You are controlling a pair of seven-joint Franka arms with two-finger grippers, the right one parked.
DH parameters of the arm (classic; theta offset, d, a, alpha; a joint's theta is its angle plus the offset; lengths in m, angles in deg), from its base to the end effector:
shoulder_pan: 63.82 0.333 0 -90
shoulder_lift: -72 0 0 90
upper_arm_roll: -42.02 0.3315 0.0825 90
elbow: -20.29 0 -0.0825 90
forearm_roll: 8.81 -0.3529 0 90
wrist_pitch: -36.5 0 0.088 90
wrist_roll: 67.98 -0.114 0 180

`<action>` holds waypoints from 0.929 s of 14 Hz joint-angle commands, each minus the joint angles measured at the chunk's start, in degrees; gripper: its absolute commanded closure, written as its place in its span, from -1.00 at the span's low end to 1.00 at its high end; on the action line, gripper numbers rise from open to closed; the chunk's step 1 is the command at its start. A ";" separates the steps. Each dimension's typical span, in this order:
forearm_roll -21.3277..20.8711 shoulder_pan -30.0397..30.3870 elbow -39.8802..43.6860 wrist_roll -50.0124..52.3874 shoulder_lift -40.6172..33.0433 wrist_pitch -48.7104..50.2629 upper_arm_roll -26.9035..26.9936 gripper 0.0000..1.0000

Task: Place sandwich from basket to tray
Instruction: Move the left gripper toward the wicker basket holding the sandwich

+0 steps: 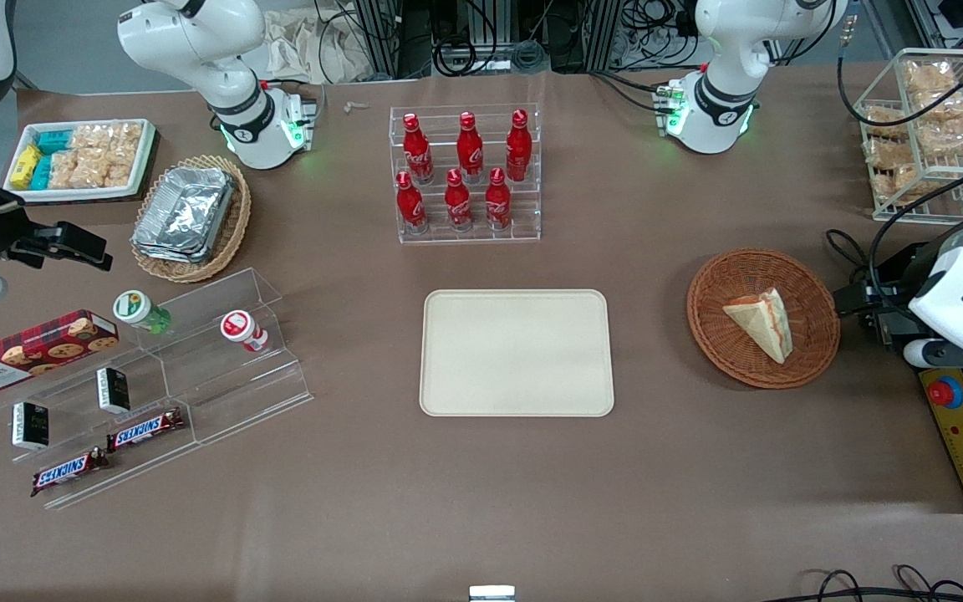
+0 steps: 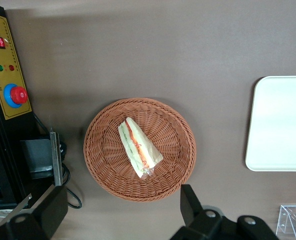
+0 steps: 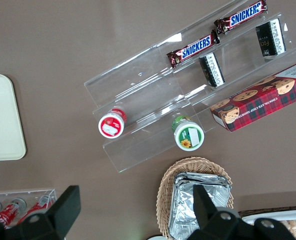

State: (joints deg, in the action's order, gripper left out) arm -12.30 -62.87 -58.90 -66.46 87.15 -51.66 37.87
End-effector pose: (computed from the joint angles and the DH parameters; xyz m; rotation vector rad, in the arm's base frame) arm 0.5992 -0.0205 0.5646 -3.0907 0.0450 0.1630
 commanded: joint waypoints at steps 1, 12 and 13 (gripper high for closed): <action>-0.11 0.02 1.23 0.16 0.32 0.98 -0.25 -1.00; -0.38 0.19 -2.46 0.51 -2.66 2.56 0.02 -1.00; -0.38 0.28 -3.24 0.51 -3.63 2.56 0.02 -1.00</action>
State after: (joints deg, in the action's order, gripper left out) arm -12.33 -62.85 -59.25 -66.38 86.84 -49.52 37.93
